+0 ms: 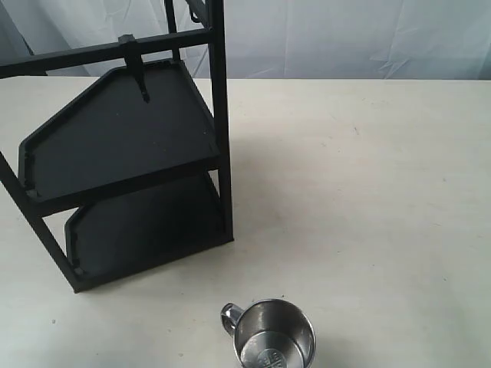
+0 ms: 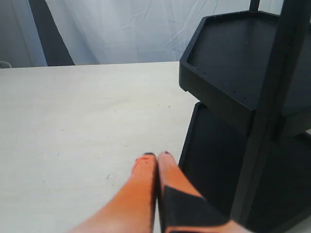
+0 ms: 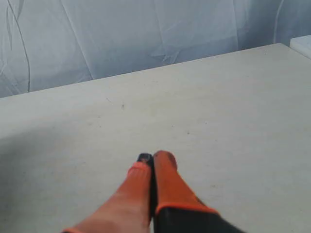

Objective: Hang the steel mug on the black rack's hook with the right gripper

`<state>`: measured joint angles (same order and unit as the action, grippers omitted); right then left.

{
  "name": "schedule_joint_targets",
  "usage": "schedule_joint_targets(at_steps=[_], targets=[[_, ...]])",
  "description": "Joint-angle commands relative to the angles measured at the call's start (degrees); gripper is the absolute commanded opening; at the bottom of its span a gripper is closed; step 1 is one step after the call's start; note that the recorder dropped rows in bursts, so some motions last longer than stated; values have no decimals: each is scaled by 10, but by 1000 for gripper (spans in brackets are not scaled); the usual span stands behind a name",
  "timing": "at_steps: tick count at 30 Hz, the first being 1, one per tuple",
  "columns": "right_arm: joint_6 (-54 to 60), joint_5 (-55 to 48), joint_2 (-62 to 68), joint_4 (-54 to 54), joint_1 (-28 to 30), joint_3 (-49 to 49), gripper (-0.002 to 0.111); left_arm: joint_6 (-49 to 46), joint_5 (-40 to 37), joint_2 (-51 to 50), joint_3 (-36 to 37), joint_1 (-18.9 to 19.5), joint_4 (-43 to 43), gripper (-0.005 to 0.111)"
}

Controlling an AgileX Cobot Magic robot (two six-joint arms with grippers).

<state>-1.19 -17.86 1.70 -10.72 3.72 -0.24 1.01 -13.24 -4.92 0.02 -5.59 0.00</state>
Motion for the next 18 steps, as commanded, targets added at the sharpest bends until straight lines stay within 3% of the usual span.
schedule_joint_targets(at_steps=[1,3,5,9,13,18], targets=[[3,10,-3,37,2,2,-1,-1,0,3,0,-2,0,2],[1,84,-3,34,2,2,-1,-1,0,3,0,-2,0,2],[-10,192,-3,-43,2,2,-1,-1,0,3,0,-2,0,2],[-137,353,-3,-271,2,2,-1,-1,0,3,0,-2,0,2],[-204,338,-1,-289,2,1,-1,-1,0,3,0,-2,0,2],[-135,206,55,-218,2,-108,-1,-1,0,3,0,-2,0,2]])
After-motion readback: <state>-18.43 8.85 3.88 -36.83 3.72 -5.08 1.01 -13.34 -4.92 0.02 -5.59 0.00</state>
